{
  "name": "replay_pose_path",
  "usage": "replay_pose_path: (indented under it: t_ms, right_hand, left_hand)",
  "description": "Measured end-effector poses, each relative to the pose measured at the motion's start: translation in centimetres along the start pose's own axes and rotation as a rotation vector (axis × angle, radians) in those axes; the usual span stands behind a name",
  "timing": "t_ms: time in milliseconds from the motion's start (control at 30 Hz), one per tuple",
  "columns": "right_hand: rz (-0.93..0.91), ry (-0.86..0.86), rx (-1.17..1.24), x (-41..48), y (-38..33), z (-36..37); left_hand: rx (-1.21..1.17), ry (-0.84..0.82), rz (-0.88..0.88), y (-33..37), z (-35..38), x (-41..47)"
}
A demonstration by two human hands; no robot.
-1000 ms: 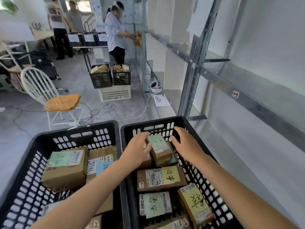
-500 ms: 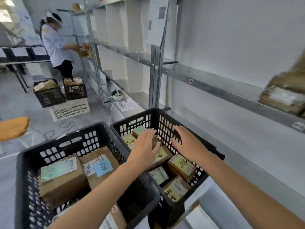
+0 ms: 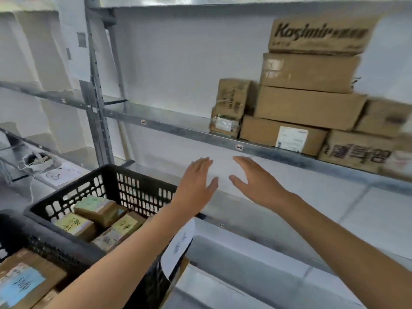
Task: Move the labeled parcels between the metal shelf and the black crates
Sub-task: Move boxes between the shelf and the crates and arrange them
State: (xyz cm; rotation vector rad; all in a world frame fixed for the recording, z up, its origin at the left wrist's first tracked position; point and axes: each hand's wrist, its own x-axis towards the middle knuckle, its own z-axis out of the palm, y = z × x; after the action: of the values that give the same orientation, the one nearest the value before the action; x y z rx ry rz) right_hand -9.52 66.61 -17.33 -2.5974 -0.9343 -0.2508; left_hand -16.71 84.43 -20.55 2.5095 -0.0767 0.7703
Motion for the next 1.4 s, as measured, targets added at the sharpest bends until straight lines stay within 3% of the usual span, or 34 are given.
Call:
replay_pose_path:
  t_ms: [300, 633, 900, 1100, 1200, 1300, 1400]
  right_hand:
    - [0.266, 0.195, -0.037, -9.4, 11.2, -11.2]
    - [0.339, 0.364, -0.058, -17.3, 21.3, -19.0]
    - [0.366, 0.381, -0.117, -16.8, 27.2, -21.2]
    - [0.278, 0.275, -0.356, -14.4, 30.9, -21.9]
    - [0.303, 0.316, -0.403, -14.4, 32.7, -21.9]
    - [0.353, 0.357, -0.356, -14.8, 34.4, -22.0]
    - [0.385, 0.405, -0.119, -14.7, 35.4, -21.5]
  left_hand:
    - [-0.195, -0.057, 0.271, 15.7, 8.1, 5.4]
    - [-0.415, -0.184, 0.399, 30.3, 15.6, 9.0]
    - [-0.44, -0.151, 0.337, 36.6, 20.7, 10.1]
    - [-0.284, -0.145, 0.173, 37.8, 23.1, 10.7]
    - [-0.268, -0.154, 0.133, 37.7, 23.8, 10.9]
    - [-0.348, -0.133, 0.098, 38.0, 24.5, 11.4]
    - [-0.497, -0.048, 0.003, 39.2, 25.2, 11.8]
